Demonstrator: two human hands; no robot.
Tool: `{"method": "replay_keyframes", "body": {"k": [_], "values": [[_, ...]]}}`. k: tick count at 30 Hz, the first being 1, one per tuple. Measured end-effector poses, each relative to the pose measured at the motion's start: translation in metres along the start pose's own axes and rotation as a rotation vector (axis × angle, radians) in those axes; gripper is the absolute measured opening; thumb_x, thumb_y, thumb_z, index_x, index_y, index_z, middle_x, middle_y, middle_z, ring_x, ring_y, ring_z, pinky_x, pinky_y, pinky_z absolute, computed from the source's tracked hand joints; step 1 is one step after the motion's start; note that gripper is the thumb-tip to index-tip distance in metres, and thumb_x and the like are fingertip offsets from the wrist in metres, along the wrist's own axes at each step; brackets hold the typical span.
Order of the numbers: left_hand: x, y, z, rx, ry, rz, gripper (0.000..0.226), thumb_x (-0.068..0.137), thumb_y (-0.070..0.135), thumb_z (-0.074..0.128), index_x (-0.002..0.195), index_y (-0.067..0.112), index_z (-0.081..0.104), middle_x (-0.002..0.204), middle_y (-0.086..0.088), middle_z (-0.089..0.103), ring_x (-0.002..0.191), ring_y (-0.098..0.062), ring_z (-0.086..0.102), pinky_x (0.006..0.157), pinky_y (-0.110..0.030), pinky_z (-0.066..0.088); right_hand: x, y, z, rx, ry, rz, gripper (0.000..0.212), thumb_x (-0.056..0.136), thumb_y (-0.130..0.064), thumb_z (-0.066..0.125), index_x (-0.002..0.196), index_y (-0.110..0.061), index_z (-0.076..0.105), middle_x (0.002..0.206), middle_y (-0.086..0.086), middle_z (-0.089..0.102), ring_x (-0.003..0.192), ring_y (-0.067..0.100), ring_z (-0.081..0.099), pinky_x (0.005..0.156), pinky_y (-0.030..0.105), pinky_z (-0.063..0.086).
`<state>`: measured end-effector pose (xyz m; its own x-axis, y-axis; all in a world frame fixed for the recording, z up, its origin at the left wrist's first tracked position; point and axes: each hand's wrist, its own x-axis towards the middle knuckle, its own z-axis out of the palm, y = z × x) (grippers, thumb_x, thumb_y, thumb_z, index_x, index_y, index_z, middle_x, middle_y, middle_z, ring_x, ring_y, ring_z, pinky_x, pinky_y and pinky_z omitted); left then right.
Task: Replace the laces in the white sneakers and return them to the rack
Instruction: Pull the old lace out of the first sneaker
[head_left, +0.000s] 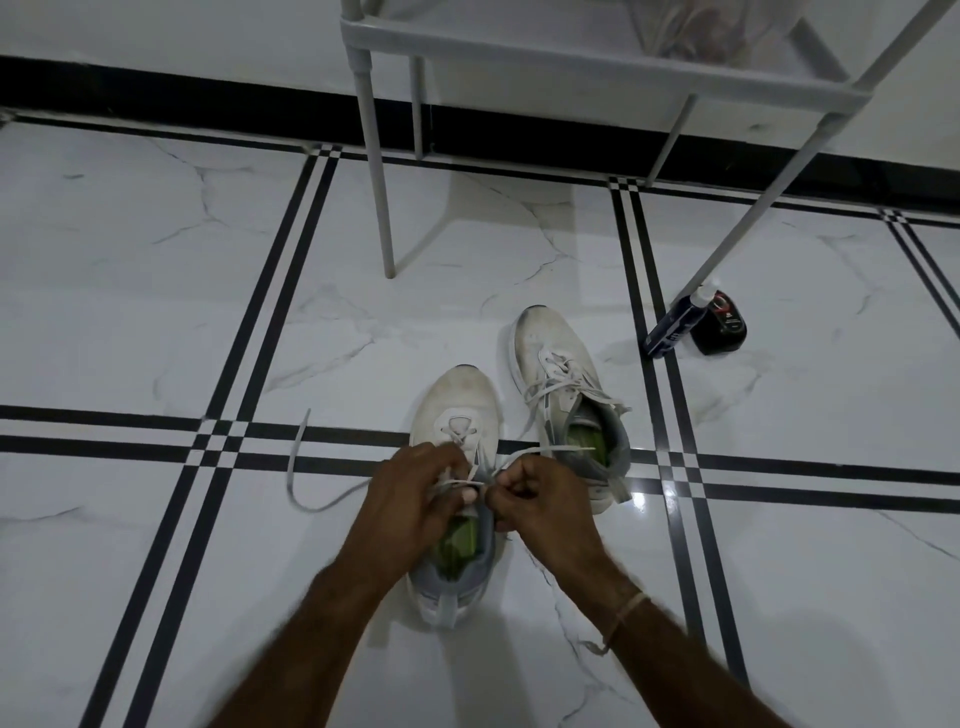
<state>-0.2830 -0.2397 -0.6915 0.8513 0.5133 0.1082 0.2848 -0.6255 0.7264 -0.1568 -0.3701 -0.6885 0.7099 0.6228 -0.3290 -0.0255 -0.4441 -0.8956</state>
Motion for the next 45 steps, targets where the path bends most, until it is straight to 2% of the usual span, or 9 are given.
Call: {"method": "replay_keyframes", "body": {"k": [3,10,16,22,25,28,36,40,45], "values": [[-0.002,0.002,0.003,-0.052,0.153,-0.056,0.018,0.093,0.028,0.067,0.078,0.025,0.059,0.074,0.013,0.057,0.073,-0.009,0.054,0.065,-0.025,0.041,-0.001,-0.002,0.002,0.022,0.0,-0.005,0.019,0.08,0.001,0.079,0.072,-0.008,0.065,0.063,0.003,0.066,0.06,0.017,0.067,0.062,0.048,0.064],[0.013,0.004,-0.005,-1.448,0.526,-0.75,0.025,0.104,0.01,0.044,0.08,0.013,0.052,0.071,-0.006,0.058,0.064,-0.017,0.054,0.058,-0.025,0.054,-0.004,0.001,0.0,0.033,0.002,0.011,0.021,0.082,0.002,0.078,0.072,-0.008,0.062,0.062,0.003,0.062,0.057,0.013,0.063,0.055,0.031,0.059],[0.0,0.025,-0.009,-0.738,0.173,-0.434,0.017,0.106,0.011,0.046,0.103,0.012,0.064,0.092,0.005,0.072,0.081,-0.007,0.068,0.067,-0.019,0.053,-0.004,-0.001,-0.001,0.038,-0.016,0.014,0.021,0.082,0.003,0.078,0.071,-0.006,0.063,0.063,0.008,0.063,0.055,0.015,0.063,0.054,0.031,0.058],[0.012,0.016,-0.021,-1.813,0.497,-0.771,0.033,0.096,0.014,0.045,0.063,0.017,0.051,0.052,0.004,0.052,0.049,-0.01,0.055,0.061,-0.025,0.056,-0.005,-0.003,-0.003,0.096,-0.041,0.057,0.022,0.082,0.002,0.078,0.071,-0.007,0.062,0.062,0.003,0.063,0.058,0.014,0.063,0.055,0.029,0.057],[0.004,0.008,-0.023,-1.214,0.445,-0.769,0.029,0.096,0.008,0.045,0.07,0.017,0.052,0.049,0.007,0.038,0.043,-0.01,0.034,0.053,-0.024,0.045,-0.005,-0.004,-0.003,0.09,-0.048,0.057,0.023,0.083,0.001,0.078,0.07,-0.008,0.062,0.062,0.003,0.064,0.057,0.014,0.064,0.055,0.028,0.056],[-0.003,0.014,-0.018,-0.372,0.031,-0.343,0.014,0.087,0.013,0.058,0.092,0.026,0.061,0.077,0.015,0.062,0.068,-0.001,0.056,0.06,-0.014,0.045,-0.005,-0.005,-0.002,0.051,-0.04,0.02,0.024,0.083,0.0,0.078,0.068,-0.01,0.062,0.062,0.006,0.064,0.056,0.016,0.064,0.054,0.029,0.057],[0.001,0.012,-0.013,0.146,0.048,0.024,0.007,0.088,0.022,0.056,0.084,0.022,0.063,0.076,0.008,0.045,0.069,-0.012,0.048,0.057,-0.019,0.033,-0.004,-0.007,-0.003,0.051,-0.034,0.036,0.026,0.082,0.001,0.077,0.066,-0.013,0.062,0.061,0.003,0.064,0.056,0.017,0.064,0.055,0.032,0.058],[0.003,0.003,-0.011,-0.223,0.311,-0.257,0.019,0.096,0.018,0.05,0.081,0.019,0.062,0.074,0.007,0.058,0.071,-0.009,0.054,0.062,-0.021,0.041,-0.004,-0.008,-0.002,0.059,-0.037,0.042,0.025,0.083,0.001,0.077,0.069,-0.012,0.062,0.062,0.002,0.064,0.056,0.015,0.064,0.054,0.029,0.058],[0.006,-0.013,-0.013,-1.695,0.527,-0.938,0.038,0.103,0.01,0.041,0.069,0.017,0.055,0.069,0.001,0.066,0.07,-0.017,0.064,0.068,-0.027,0.058,-0.003,-0.004,-0.004,0.052,-0.029,0.026,0.019,0.083,0.001,0.077,0.073,-0.006,0.062,0.065,0.007,0.064,0.058,0.017,0.064,0.054,0.029,0.058]]}}
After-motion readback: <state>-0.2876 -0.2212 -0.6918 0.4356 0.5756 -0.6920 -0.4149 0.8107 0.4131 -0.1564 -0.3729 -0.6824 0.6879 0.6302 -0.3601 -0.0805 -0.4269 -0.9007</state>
